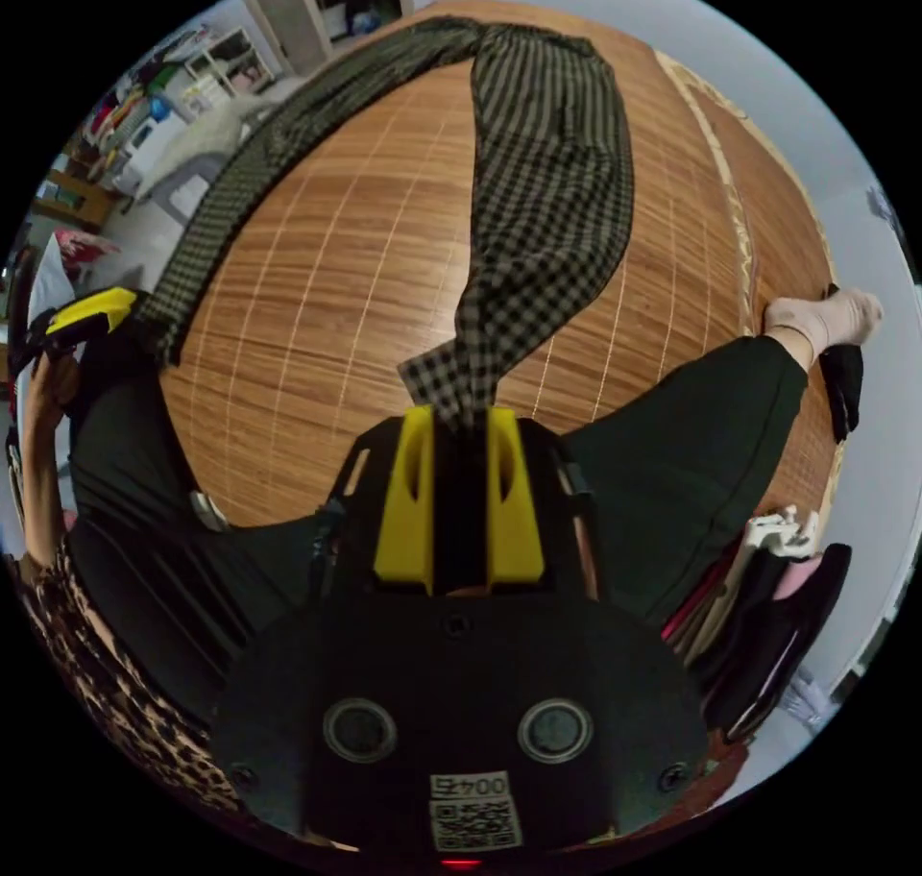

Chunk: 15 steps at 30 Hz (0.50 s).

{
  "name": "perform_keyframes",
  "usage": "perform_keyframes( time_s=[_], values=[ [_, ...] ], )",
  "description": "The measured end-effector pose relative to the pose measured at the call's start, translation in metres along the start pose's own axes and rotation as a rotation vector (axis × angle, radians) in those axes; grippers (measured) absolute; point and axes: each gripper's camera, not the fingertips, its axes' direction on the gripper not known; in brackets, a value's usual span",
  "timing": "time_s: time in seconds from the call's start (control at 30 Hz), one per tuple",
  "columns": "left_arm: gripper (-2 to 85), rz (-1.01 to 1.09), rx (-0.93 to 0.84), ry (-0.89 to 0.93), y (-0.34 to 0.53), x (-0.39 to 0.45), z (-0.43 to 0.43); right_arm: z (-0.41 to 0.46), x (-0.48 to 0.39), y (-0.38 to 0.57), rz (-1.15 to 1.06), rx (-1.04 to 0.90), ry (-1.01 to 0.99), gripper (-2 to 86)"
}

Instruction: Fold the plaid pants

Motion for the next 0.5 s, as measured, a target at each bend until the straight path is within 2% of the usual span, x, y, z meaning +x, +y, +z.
perform_keyframes(
  time_s=[0.03,0.1,0.17,0.33,0.43,0.5],
  values=[
    [6.8,-0.003,-0.041,0.024,-0.008,0.001,0.025,0.000,-0.002,-0.004,-0.026,-0.029,0.020,2.9],
    [6.4,-0.009,-0.077,0.058,-0.018,0.002,0.054,-0.016,-0.002,-0.004,-0.066,-0.027,0.045,2.0],
    [5.3,0.004,-0.079,0.089,-0.027,0.007,0.076,-0.057,-0.001,0.008,-0.101,0.004,0.152,1.7],
    [3.1,0.061,-0.138,0.027,-0.034,0.018,0.125,-0.110,-0.032,0.024,-0.260,0.062,0.234,3.1],
    [2.8,0.084,-0.141,0.014,-0.039,0.021,0.144,-0.086,-0.053,0.015,-0.320,0.025,0.178,4.6],
    [2.7,0.079,-0.139,0.030,-0.039,0.018,0.155,-0.070,-0.050,0.008,-0.298,-0.028,0.020,5.5]
  ],
)
